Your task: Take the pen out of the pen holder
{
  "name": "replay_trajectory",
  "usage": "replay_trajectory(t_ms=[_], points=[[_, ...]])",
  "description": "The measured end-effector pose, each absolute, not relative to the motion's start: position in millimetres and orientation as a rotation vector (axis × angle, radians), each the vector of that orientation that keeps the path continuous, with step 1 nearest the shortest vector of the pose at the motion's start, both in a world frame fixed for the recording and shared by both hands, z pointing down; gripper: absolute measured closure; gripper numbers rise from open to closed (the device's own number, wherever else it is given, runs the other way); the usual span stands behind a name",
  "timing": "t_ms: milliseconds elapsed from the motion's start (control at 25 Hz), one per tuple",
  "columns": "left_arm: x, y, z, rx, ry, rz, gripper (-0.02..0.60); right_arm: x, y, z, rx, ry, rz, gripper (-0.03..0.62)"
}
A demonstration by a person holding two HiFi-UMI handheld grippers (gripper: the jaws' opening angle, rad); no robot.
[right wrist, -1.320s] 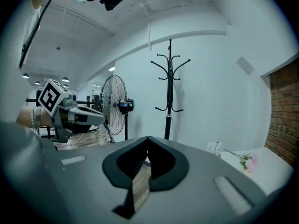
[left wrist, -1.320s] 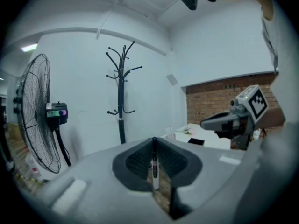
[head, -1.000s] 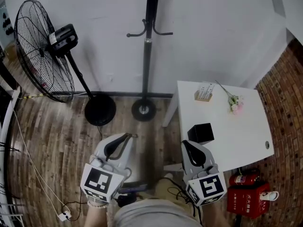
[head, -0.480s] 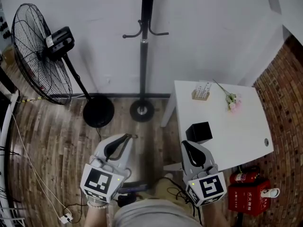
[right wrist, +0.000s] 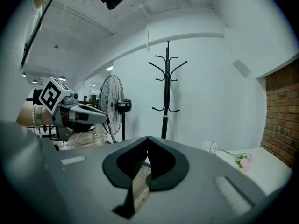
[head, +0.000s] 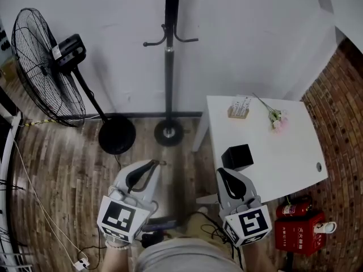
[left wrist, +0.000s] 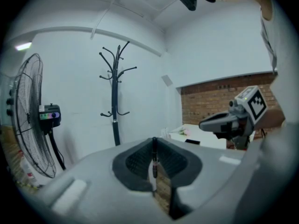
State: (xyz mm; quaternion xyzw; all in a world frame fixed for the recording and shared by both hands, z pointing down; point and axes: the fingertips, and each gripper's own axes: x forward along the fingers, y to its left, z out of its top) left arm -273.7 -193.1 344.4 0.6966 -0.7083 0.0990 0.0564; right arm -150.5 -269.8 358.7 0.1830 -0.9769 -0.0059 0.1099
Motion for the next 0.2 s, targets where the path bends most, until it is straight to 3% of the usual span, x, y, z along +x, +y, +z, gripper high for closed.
replay_trajectory(t_ms=[200], points=[[-272.4,-193.9,346.2,2.09,-2.131,0.279,0.557,-149.7,-270.8,359.1,0.544,-2.869,-0.018,0.589]])
